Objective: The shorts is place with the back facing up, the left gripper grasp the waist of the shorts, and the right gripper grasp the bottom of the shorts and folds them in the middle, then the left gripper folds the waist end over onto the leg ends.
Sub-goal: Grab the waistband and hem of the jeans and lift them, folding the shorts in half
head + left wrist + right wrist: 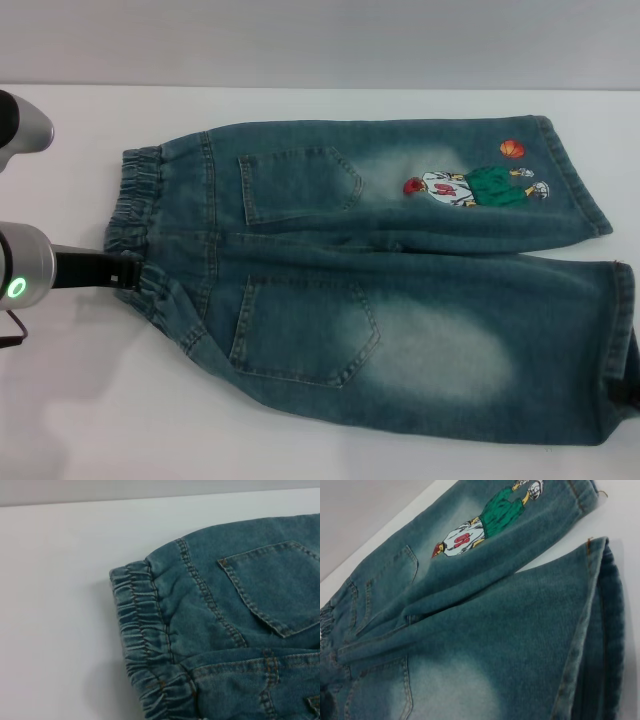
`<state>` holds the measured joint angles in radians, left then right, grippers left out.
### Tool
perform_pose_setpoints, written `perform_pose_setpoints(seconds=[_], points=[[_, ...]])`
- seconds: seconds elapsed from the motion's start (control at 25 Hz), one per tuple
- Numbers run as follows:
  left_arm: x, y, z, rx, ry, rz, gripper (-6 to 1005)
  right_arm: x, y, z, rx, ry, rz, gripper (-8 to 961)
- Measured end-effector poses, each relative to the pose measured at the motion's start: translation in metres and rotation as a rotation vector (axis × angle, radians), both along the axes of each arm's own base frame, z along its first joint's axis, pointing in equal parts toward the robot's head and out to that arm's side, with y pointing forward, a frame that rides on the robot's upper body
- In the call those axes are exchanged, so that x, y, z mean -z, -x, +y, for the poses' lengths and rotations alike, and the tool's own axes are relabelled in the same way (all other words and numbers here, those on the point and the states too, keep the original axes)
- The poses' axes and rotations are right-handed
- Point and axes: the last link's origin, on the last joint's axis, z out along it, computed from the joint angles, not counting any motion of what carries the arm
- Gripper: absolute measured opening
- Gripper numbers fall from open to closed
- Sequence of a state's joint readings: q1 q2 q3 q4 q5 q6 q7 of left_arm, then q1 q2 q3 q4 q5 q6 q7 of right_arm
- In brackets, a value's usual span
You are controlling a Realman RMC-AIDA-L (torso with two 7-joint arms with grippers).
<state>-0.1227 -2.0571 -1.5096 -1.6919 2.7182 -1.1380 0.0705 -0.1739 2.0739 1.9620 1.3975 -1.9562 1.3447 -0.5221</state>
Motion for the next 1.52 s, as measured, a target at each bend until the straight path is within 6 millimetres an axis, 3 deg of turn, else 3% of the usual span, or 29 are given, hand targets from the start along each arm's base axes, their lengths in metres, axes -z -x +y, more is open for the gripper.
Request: perform_pose_setpoints(seconds=[0.32,0.76,1.16,1.52], points=[[0.000,0.000,0.001,0.004,-0.006,-0.002,33,0.000,0.005,0.006,-0.060,-0.009,-0.007,21],[-0.014,0.003,0.005,0.023,-0.108,-0.034,33,0.004,0.026,0.037,-0.278,-0.124,0.079,1],[-0.030,0.003,0.008,0.056,-0.221,-0.078,33,-0.021,0.036,0.054,-0.396,-0.315,0.095,0],[-0.041,0.014,0.009,0.050,-0.303,-0.097,33,-0.048,0.026,0.052,-0.419,-0.457,0.057,0]])
